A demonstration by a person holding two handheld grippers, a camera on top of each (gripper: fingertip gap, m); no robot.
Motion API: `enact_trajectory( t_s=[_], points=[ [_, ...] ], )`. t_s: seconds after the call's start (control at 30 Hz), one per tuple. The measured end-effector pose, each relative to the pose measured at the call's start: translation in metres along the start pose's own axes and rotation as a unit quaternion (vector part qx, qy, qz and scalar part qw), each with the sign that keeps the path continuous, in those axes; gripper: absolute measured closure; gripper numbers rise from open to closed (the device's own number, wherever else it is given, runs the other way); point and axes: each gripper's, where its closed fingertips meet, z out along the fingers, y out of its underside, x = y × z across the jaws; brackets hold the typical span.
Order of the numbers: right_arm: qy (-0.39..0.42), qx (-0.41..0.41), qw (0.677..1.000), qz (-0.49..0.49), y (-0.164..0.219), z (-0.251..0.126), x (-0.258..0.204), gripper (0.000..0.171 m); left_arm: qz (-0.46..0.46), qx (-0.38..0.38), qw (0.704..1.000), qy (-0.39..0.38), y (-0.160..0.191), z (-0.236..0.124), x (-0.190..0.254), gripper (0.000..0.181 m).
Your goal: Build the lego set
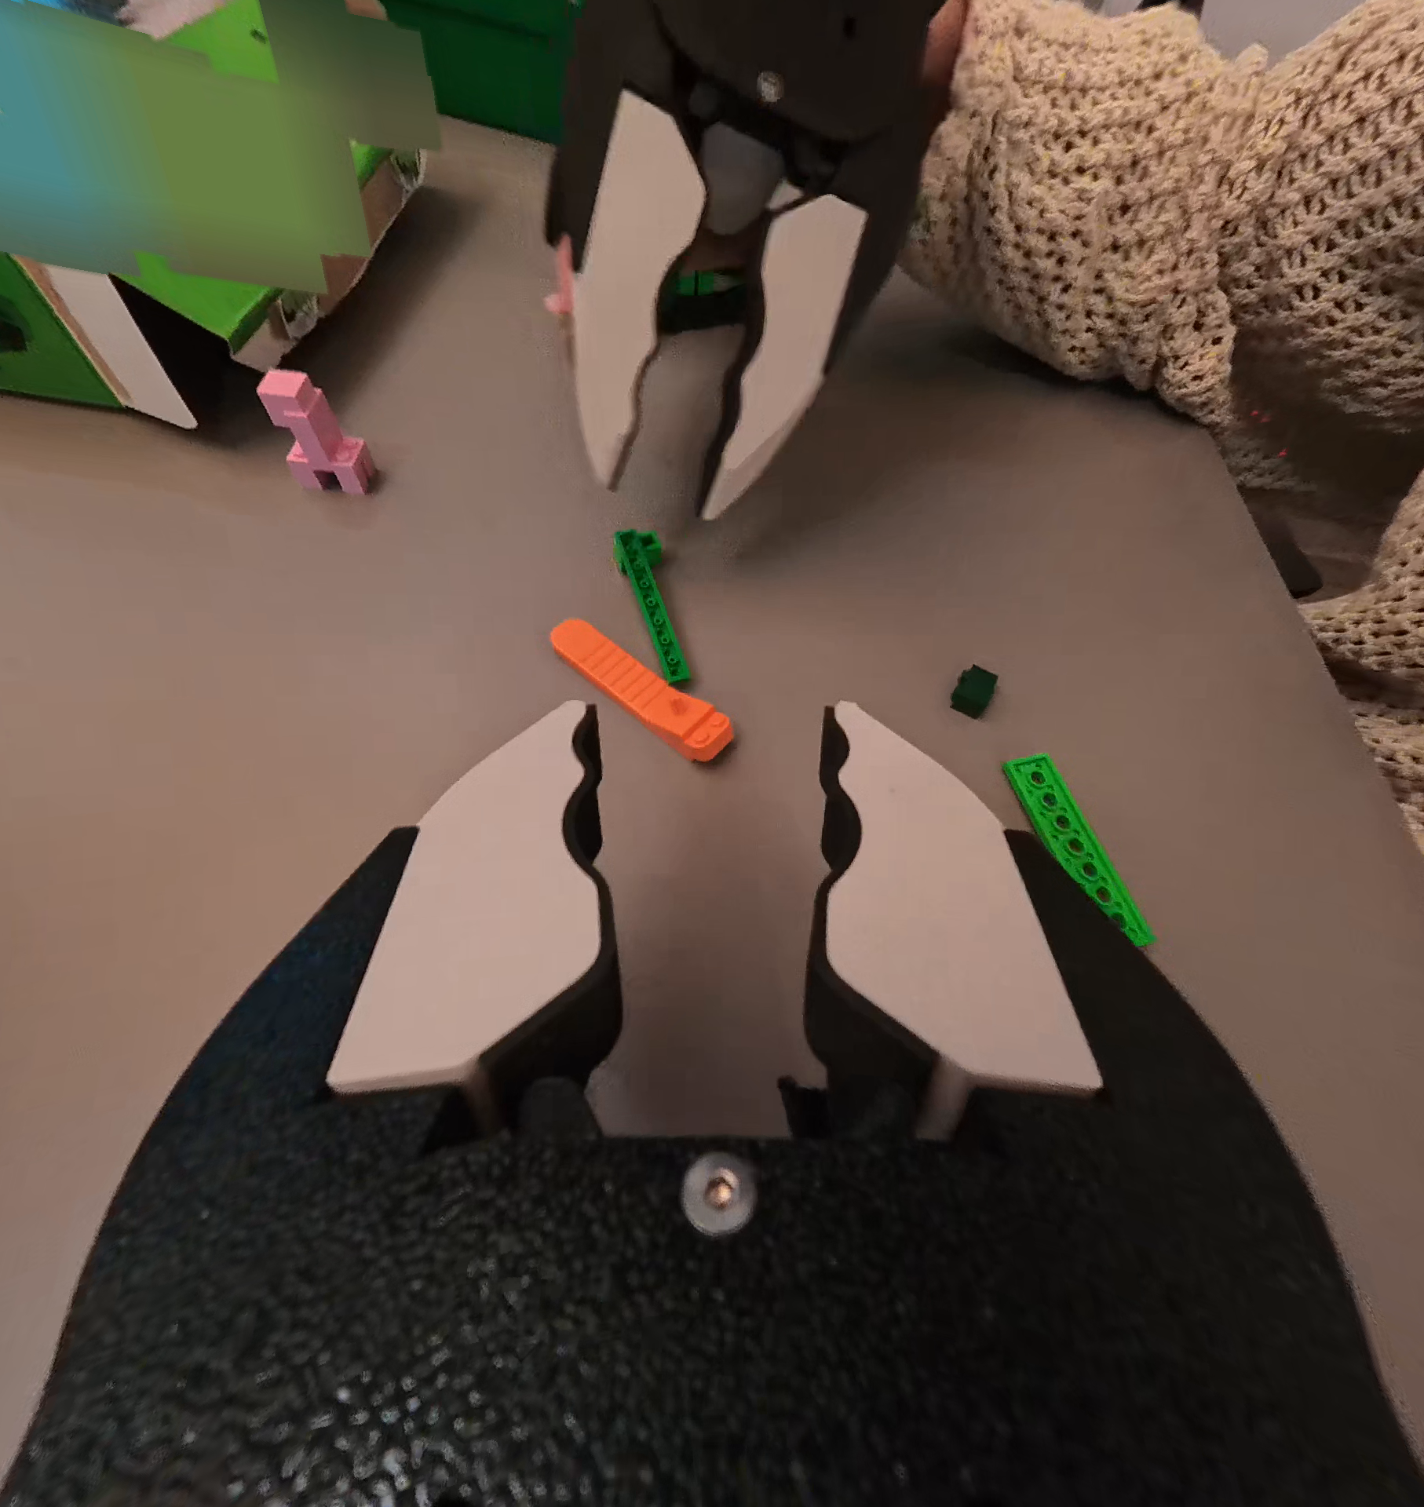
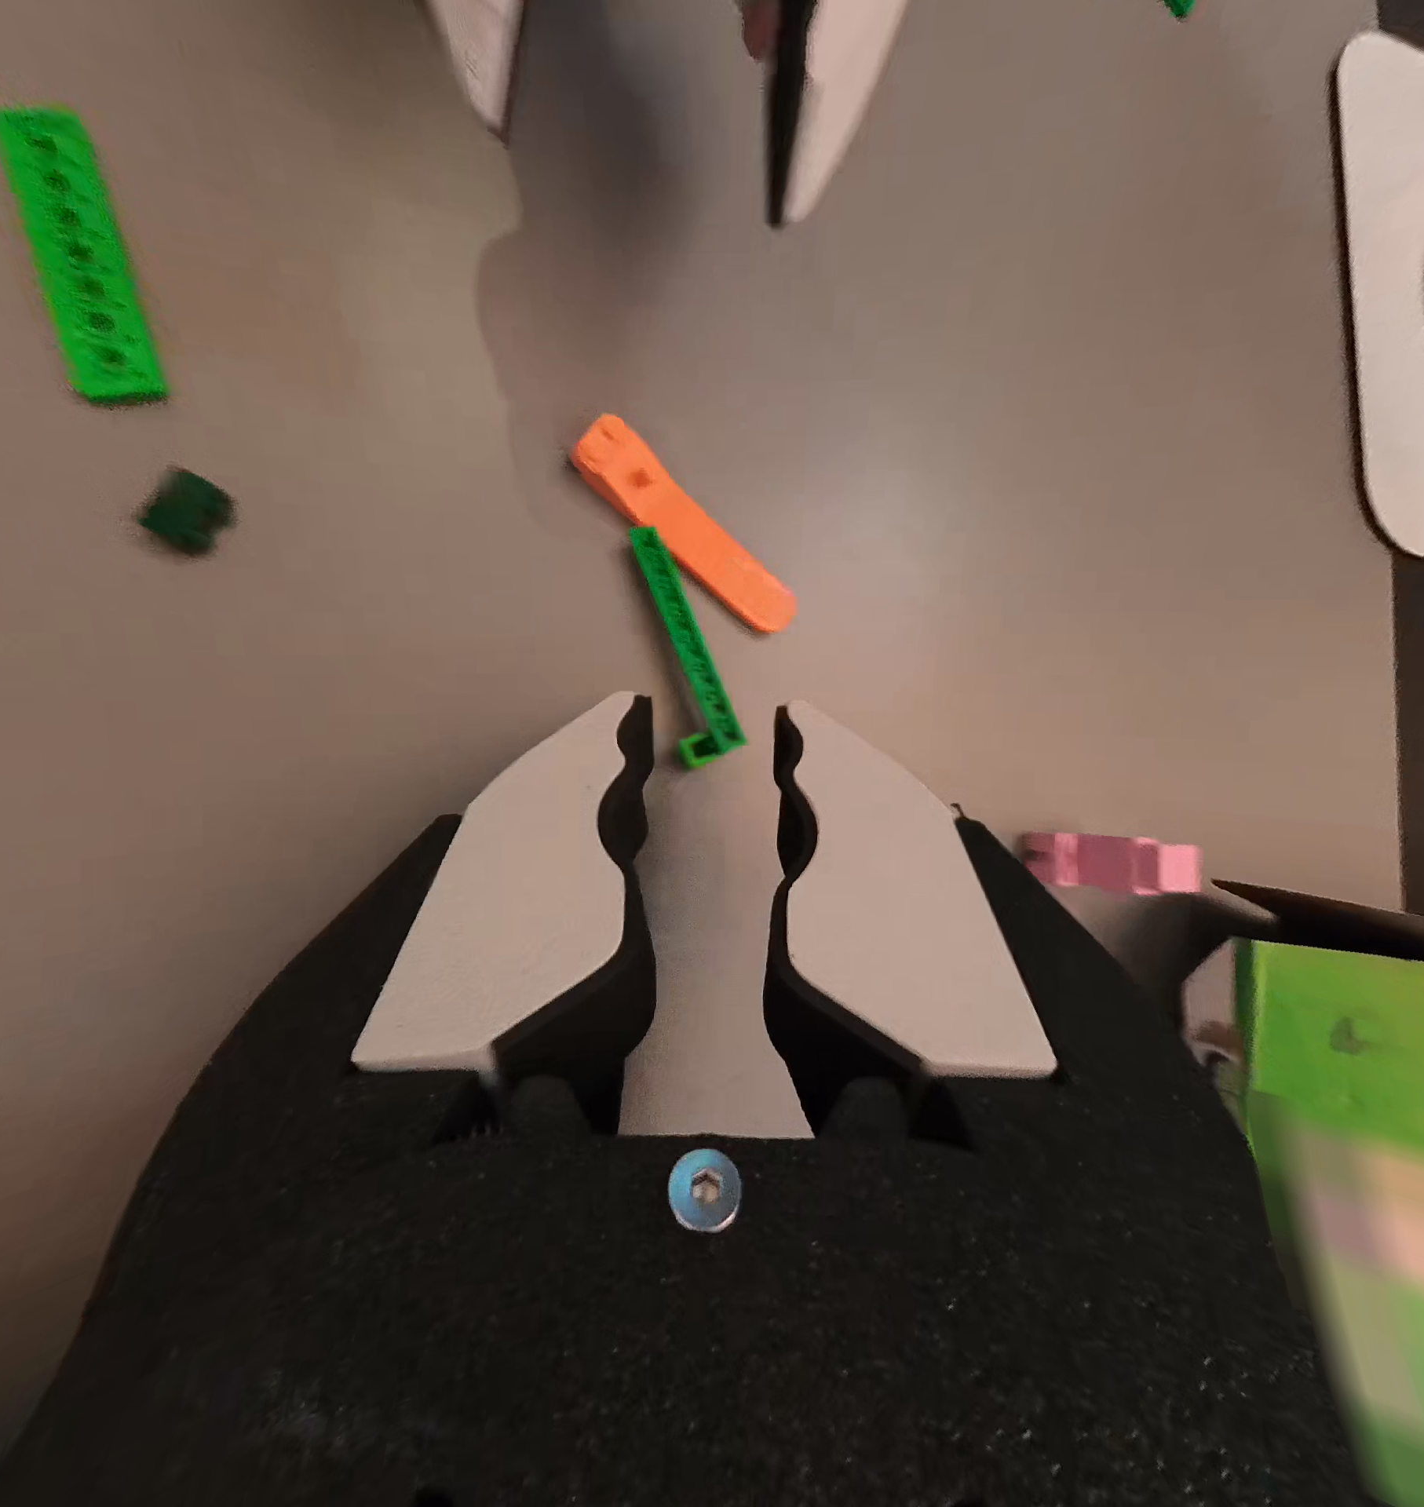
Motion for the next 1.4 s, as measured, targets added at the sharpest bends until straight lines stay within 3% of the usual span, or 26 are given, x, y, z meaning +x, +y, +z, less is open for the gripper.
enact_trajectory(
  t_s=[0.1,0.17,0.3,0.5,0.7,0.83,1.0,1.17,1.3,1.4],
  points=[
    [-0.036,0.027,0.999,-0.007,-0.015,-0.004,-0.033,0.145,0.023,0.021,0.999,-0.004,0.000,0.005,0.005,0.133],
    [-0.010,0.025,0.999,-0.038,-0.018,0.002,-0.039,0.146,0.033,0.015,0.999,-0.009,0.006,0.010,0.005,0.135],
    [0.028,-0.019,0.997,-0.069,-0.010,0.016,-0.020,0.147,0.029,-0.048,0.998,-0.014,0.025,0.022,0.003,0.138],
    [-0.002,-0.034,0.997,-0.069,-0.002,0.034,-0.006,0.148,0.013,-0.096,0.995,-0.030,0.038,0.038,0.005,0.124],
    [0.007,-0.037,0.996,-0.083,-0.001,0.037,-0.004,0.161,0.010,-0.105,0.994,-0.029,0.042,0.042,0.003,0.124],
    [-0.001,-0.017,0.998,-0.059,-0.003,0.033,-0.003,0.163,0.030,-0.062,0.996,-0.061,0.027,0.034,-0.007,0.127],
    [-0.103,0.081,0.991,0.033,-0.027,0.019,-0.020,0.163,0.177,0.020,0.976,-0.127,-0.007,0.023,-0.002,0.132],
    [-0.217,0.135,0.961,0.103,-0.045,0.006,-0.041,0.163,0.384,0.020,0.906,-0.179,-0.017,0.029,0.020,0.151],
    [-0.242,0.156,0.951,0.111,-0.052,0.001,-0.046,0.163,0.417,0.020,0.889,-0.191,-0.017,0.034,0.025,0.171],
    [-0.212,0.164,0.957,0.116,-0.053,0.002,-0.037,0.161,0.395,0.016,0.896,-0.200,-0.017,0.033,0.021,0.177]
  ],
)
